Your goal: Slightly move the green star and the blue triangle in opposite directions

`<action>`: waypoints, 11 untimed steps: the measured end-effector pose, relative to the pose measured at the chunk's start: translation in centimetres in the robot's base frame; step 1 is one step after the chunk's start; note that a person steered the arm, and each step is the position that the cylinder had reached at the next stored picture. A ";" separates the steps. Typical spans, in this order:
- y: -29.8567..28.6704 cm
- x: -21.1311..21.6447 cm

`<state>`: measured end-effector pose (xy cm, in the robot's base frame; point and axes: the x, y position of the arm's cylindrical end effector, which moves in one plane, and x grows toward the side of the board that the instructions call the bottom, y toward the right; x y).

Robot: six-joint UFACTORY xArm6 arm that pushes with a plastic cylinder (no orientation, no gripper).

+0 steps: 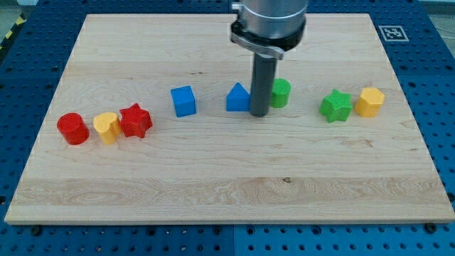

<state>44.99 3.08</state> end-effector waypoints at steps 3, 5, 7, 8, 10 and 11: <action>-4.3 1.3; -4.6 4.4; -4.5 5.2; -4.5 5.3; -4.5 4.7; -4.5 3.8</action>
<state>48.78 -1.41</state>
